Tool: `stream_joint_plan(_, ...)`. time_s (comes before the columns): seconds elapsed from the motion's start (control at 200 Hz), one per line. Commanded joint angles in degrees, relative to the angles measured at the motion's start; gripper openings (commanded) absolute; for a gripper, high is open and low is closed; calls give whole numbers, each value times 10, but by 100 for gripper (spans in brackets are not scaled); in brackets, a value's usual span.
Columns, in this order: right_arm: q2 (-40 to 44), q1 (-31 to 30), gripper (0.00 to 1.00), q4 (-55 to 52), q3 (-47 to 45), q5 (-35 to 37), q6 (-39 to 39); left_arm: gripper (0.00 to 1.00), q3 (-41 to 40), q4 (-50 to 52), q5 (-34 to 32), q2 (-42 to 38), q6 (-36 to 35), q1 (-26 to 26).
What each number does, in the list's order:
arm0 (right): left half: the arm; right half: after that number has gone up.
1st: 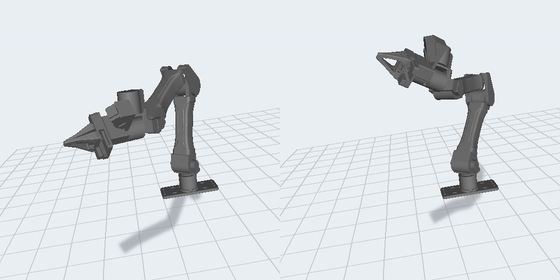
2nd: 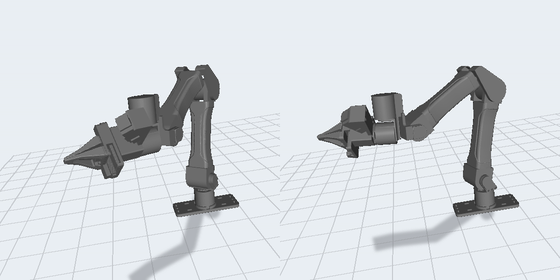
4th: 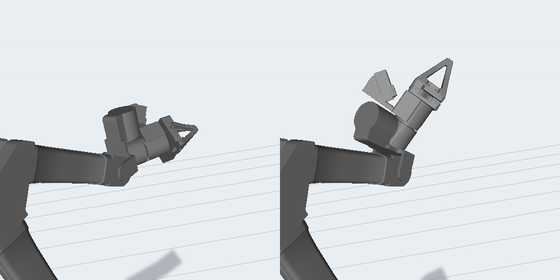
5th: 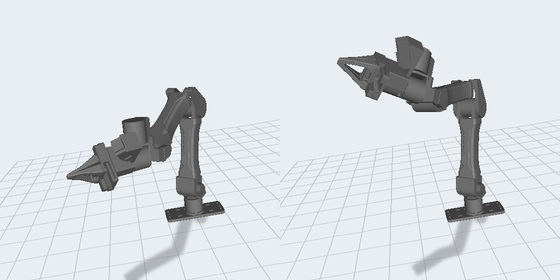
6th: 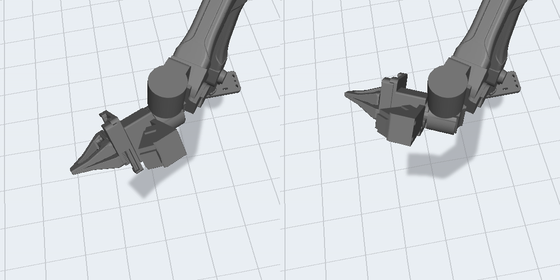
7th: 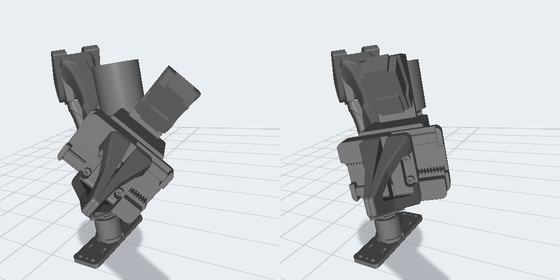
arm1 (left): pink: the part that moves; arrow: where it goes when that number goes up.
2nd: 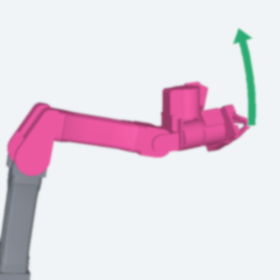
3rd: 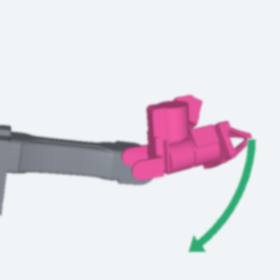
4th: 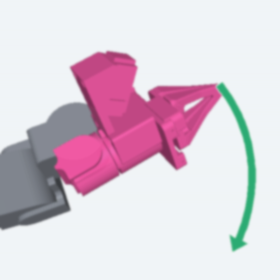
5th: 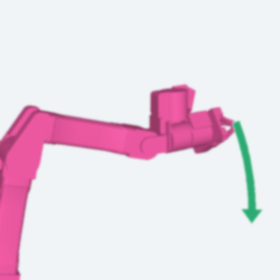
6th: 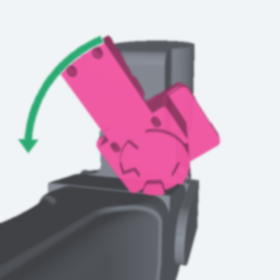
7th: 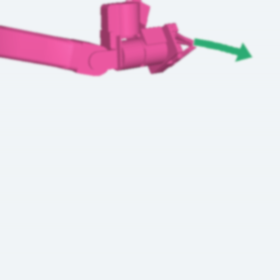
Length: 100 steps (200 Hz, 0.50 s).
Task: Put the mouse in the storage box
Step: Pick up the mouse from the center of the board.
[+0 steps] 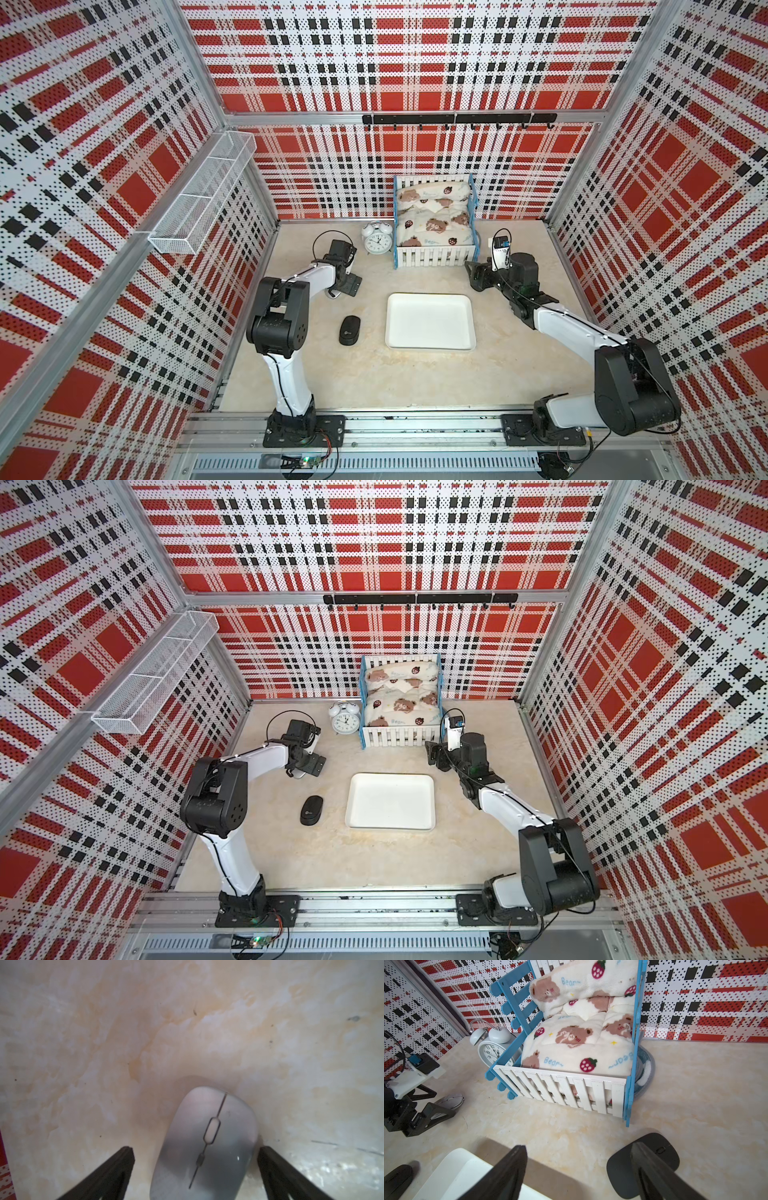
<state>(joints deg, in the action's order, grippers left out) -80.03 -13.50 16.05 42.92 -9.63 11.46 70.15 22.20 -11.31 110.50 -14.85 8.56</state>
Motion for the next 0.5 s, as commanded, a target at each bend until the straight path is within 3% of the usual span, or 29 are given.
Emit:
stream_joint_plan(0.0,16,-5,86,7,-5,8,-1,99,15,11,19,21,-5,-10)
stream_joint_plan(0.301,22,-5,82,15,-4,15,10,95,45,84,97,62,9,-41)
stream_joint_plan(0.431,29,-5,82,17,-2,21,11,88,58,110,129,79,5,-44)
stream_joint_plan(0.496,34,-5,81,18,-2,24,11,79,59,117,137,82,4,-45)
